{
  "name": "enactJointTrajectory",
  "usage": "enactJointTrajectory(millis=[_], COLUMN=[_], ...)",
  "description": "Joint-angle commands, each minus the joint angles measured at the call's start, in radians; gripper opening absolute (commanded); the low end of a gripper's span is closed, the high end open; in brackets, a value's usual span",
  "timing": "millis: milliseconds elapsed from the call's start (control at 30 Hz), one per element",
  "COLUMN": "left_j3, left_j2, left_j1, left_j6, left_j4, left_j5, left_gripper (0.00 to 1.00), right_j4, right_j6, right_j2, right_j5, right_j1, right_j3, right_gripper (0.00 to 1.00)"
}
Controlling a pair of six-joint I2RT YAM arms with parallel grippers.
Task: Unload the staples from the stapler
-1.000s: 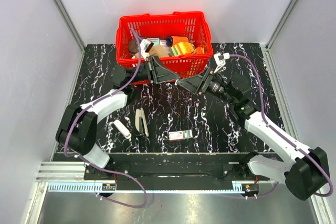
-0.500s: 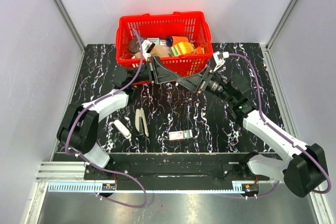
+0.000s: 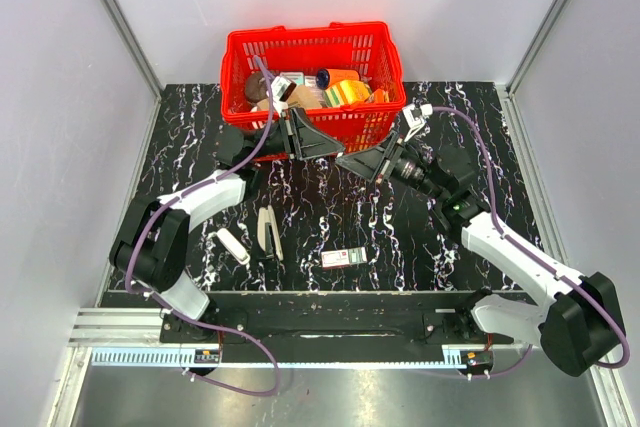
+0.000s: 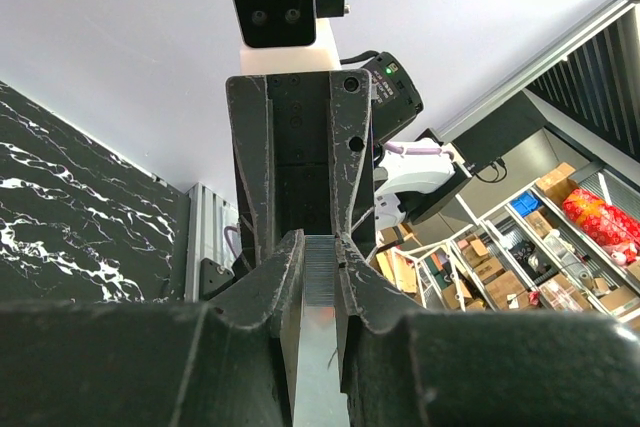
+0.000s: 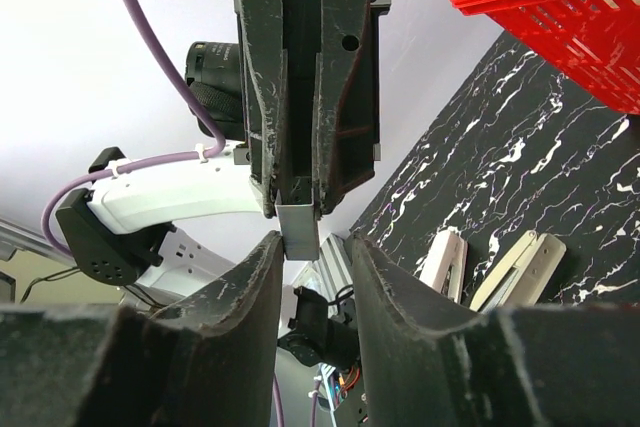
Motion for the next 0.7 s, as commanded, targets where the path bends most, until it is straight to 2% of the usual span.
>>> enactJointTrajectory(millis=[0,200,367,500,600,667], left_j3=[0.022,0.005,0.005,0.003,0.016,0.049], left_j2=[-0.007,-0.016,-0.013,-0.016,-0.039,-0.064], left_j1=[0.003,0.004,0.003,0.003,0.013,0.032], left_j6=[0.021,0.038,0.036,0.054,0.155,0.31], left_j4=[0.047,0.03,0.033,0.016,-0.098,-0.343], left_j5=[-0.014,-0.016,-0.014,-0.008,0.001,-0.003], left_gripper=[0.19,0.2,0.2,0.28,0.33,0.34], right_j4=[0.029,0.043,0.068,0.045,-0.061,-0.219], right_j6=[-0.009,-0.007,0.004,-0.005,-0.048,-0.126], right_j2=[-0.011,0.0,0.012,0.001,-0.026,-0.048], right_j5=[-0.007,-0.007,-0.021,-0.024,-0.021,0.002], right_j1=[0.001,0.003,0.001,0.003,0.003,0.001], right_j3=[0.015,0.029,0.028,0.025,0.031,0.049], right_gripper=[0.37,0.31,0.2,0.13,0.1,0.09])
